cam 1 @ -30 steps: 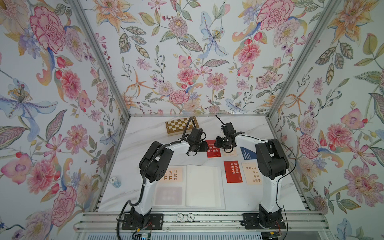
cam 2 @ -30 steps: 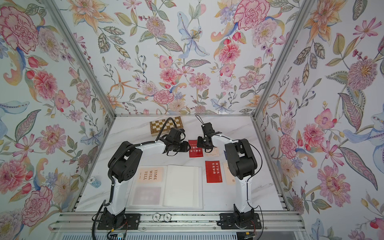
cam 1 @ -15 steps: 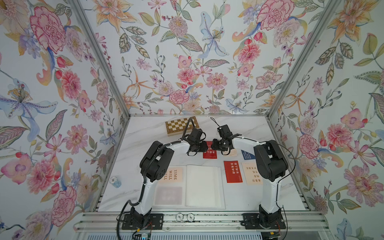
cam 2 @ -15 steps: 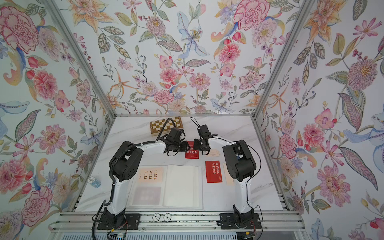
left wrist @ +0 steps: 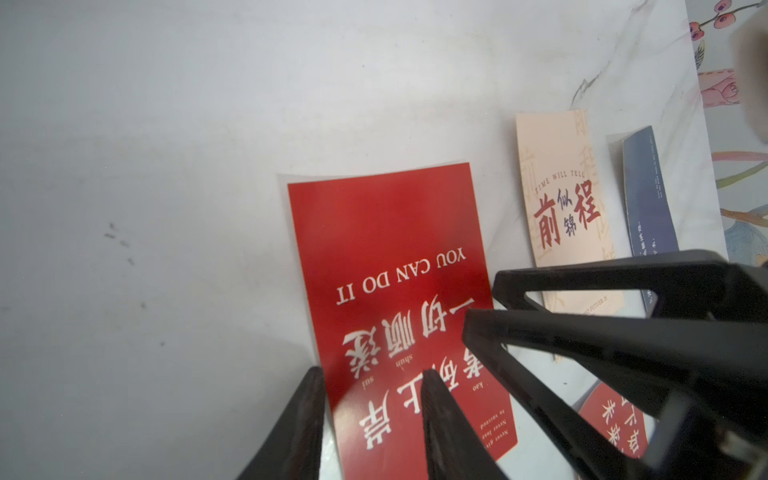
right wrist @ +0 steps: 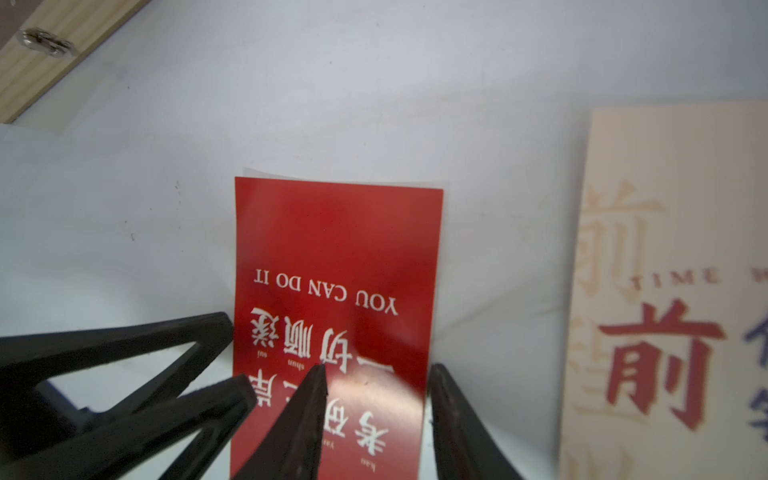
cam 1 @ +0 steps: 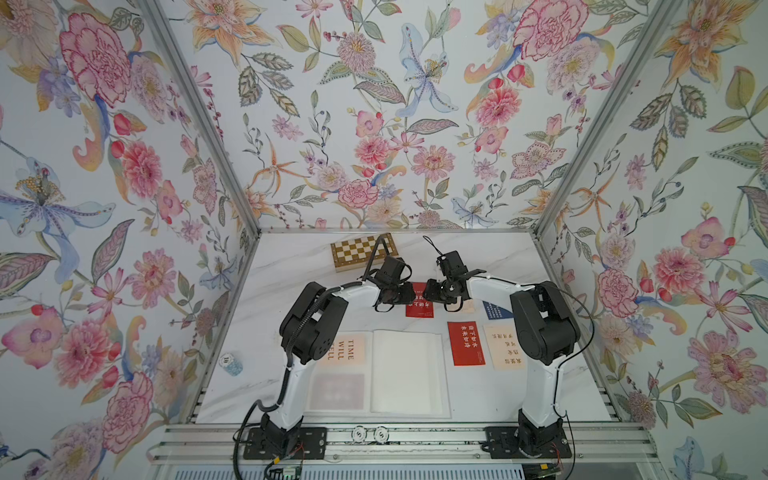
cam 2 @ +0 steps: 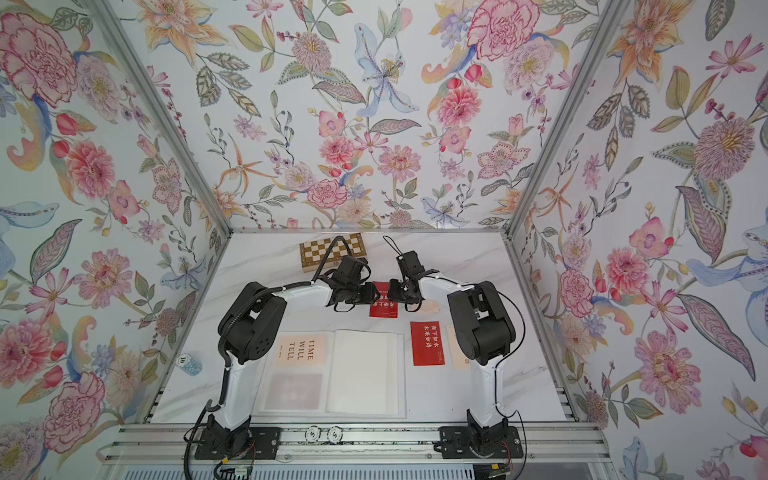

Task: Place the photos into the photo albums
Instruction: Pick up the photo at the center of the board.

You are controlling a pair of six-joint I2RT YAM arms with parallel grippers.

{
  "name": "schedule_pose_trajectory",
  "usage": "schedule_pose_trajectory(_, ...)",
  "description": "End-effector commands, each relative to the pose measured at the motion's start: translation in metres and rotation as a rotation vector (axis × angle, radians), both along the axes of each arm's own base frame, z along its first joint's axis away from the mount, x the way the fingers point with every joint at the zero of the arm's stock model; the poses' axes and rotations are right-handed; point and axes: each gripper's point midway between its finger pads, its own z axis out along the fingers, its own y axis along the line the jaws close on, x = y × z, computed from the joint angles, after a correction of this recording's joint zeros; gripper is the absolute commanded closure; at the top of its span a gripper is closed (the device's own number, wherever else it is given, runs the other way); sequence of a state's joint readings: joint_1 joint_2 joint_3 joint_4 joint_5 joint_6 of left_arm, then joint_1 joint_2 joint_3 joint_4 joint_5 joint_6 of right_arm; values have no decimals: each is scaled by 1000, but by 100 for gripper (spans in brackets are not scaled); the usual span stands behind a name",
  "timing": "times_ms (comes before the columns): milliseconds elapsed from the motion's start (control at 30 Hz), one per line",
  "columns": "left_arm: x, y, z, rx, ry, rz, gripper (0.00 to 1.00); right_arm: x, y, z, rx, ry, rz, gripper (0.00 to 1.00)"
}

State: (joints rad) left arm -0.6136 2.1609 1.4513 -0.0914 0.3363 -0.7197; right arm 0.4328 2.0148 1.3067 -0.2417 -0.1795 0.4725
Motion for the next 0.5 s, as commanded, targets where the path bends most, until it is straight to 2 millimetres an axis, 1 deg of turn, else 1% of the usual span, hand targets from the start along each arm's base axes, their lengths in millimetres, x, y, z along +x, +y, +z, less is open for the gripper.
schedule_pose_trajectory(0, -10, 7, -15, 33, 52, 6, 62, -19, 2, -20, 3, 81, 8, 57)
schedule_pose_trajectory(200, -12, 5, -16, 21, 58, 0, 62, -15, 3, -7, 66, 69, -1, 57)
schedule_pose_trajectory(467, -14, 6, -18, 17, 63, -1, 62, -9, 13, 16, 255, 48, -11, 58)
